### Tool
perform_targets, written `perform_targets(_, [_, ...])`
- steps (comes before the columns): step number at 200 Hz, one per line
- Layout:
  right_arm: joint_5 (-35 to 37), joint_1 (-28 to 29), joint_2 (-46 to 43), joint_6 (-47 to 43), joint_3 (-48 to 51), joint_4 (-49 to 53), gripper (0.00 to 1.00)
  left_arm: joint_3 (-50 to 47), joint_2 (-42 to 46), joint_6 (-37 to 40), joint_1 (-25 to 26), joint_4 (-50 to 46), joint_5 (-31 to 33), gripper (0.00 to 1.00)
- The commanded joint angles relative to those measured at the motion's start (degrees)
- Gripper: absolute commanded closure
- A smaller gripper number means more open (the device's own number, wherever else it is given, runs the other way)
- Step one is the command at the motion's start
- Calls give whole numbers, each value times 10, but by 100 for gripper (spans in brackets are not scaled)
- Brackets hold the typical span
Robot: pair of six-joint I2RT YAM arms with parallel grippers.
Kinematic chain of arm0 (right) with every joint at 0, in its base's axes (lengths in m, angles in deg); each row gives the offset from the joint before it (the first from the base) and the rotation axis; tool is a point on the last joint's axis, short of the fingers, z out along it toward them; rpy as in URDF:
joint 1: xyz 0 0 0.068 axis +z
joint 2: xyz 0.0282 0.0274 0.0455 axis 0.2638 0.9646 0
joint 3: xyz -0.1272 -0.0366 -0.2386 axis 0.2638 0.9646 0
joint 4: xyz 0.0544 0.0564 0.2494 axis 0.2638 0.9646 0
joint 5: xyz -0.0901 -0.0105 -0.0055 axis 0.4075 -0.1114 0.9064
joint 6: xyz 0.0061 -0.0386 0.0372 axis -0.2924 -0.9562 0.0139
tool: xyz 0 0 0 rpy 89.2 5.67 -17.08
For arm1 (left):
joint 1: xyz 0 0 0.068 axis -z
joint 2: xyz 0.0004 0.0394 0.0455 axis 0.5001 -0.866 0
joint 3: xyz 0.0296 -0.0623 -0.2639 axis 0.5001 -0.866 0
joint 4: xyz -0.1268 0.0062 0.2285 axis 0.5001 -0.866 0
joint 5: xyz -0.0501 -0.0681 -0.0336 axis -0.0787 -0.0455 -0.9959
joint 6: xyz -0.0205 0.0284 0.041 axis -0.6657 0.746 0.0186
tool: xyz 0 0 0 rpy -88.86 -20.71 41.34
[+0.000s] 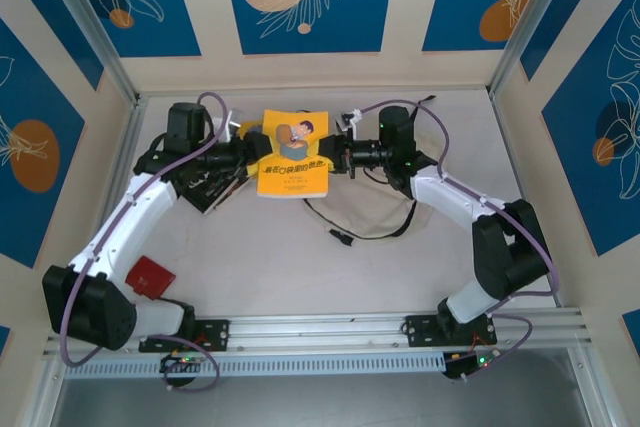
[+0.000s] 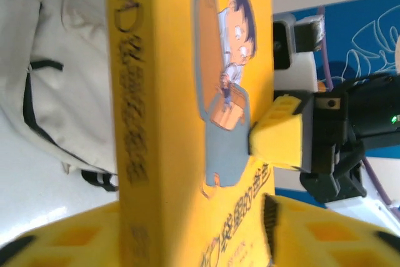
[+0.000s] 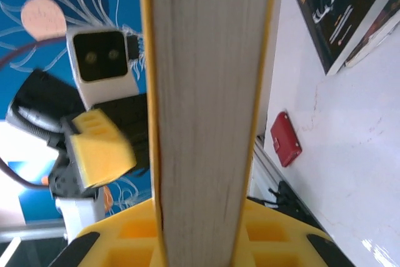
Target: Pack the student bag
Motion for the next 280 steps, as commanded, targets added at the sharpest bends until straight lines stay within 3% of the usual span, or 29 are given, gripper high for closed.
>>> perform_targets(1, [103, 7, -37, 41, 8, -33, 91, -21, 44, -36, -2, 26, 42, 33])
perform_targets(22, [167, 14, -43, 47, 9, -26, 92, -69, 73, -84, 1, 54, 86, 11])
perform_targets(36, [198, 22, -38, 64, 12, -30, 92, -111, 91, -129, 4, 93, 106, 4])
perform_targets(102, [324, 78, -15, 124, 9, -34, 91, -211, 96, -284, 46, 282, 150, 3])
perform_targets(143, [337, 94, 13, 168, 7, -72, 91, -198, 83, -325, 107, 288, 241, 6])
perform_targets(164, [344, 94, 13, 176, 7, -72, 91, -199, 70, -340, 124, 306, 271, 14])
perform_targets(206, [350, 88, -7, 169, 11, -30, 91, -228, 75, -376, 137, 333, 341, 40])
perform_targets(245, [345, 87, -16, 175, 28, -27, 89, -233, 77, -381, 141, 338, 373, 73])
perform_targets(260, [343, 86, -26, 162, 35, -12, 82, -233, 74, -378, 143, 334, 384, 87])
perform_targets(280, [336, 72, -52, 110, 31, 77, 54, -229, 67, -357, 142, 322, 395, 99])
